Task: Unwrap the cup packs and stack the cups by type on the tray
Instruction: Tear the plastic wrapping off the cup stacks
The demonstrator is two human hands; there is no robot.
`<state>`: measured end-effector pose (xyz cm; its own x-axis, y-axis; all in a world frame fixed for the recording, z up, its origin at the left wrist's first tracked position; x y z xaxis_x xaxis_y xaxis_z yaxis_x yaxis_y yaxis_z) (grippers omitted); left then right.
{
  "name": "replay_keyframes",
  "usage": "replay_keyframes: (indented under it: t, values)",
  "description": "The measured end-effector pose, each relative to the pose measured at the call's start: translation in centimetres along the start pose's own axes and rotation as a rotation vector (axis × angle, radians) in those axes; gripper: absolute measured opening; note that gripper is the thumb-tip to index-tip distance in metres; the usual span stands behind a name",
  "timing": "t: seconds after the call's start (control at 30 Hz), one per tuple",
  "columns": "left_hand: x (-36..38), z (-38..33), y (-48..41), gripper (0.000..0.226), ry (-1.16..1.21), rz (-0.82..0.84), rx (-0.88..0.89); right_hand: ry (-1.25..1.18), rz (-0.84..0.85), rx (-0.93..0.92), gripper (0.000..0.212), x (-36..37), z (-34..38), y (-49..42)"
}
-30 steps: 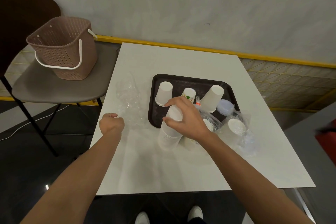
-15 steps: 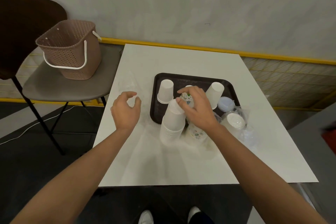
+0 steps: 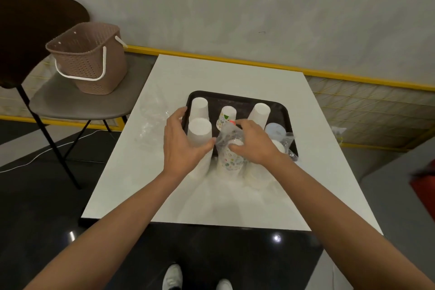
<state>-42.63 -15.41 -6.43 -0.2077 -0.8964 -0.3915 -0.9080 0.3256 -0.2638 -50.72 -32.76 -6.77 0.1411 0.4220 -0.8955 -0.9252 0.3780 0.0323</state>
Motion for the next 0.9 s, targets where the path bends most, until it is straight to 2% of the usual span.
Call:
replay_keyframes:
  t: [0.1,0.2,0.3,0.5,0.57,0.63,0.7,0.77,0.83,0.9]
  values:
    - [1.7,1.7,0.5,0.109,-0.02,0.098,-0.106,0.17,0.14,0.004,0.069,1.2,0.1,-0.2]
    - [2.8,2.7,1.1,0.098,-0.074,0.114,-0.147,0.208,0.197,-0.001,0.063,2.2,0.3,-0.5]
    - [2.9,3.2,1.1,0.086,-0.097,0.086,-0.165,0.183,0.198,-0.011,0.06,2.7,0.5,-0.5]
    - [1.7,4.0,0.9,0.082,-0.135,0.034,-0.161,0.142,0.183,-0.026,0.057,2.9,0.3,-0.2]
    - [1.4,4.3,0.8,0.084,-0.139,0.022,-0.17,0.122,0.175,-0.031,0.056,2.8,0.5,-0.1]
    - [1.0,4.3,0.9,0.094,-0.125,-0.003,-0.16,0.115,0.161,-0.044,0.055,2.6,0.7,0.0]
    - [0.4,3.8,1.2,0.109,-0.107,-0.075,-0.133,0.09,0.134,-0.046,0.054,2.3,0.6,0.1]
    - [-0.1,2.8,1.8,0.111,-0.112,-0.142,-0.097,0.046,0.103,-0.037,0.047,2.0,0.4,0.1]
    - [-0.4,1.2,2.5,0.104,-0.153,-0.181,0.02,-0.002,0.061,-0.012,0.033,1.8,0.1,0.0]
    - [0.0,-0.8,3.7,0.091,-0.202,-0.195,0.239,-0.024,0.028,0.023,0.017,1.6,-0.2,-0.1]
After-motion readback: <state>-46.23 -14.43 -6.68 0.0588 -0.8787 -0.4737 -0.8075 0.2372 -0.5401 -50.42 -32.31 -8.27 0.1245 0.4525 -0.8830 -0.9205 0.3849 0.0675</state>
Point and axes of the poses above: each hand's wrist, its own y-axis away from the middle knuckle, its own x-axis out of the palm, z = x × y, the point moved 8 cm from there along -y, towards the middle knuckle, and after that the axes turned 2 degrees about -x, right-handed, at the moved point
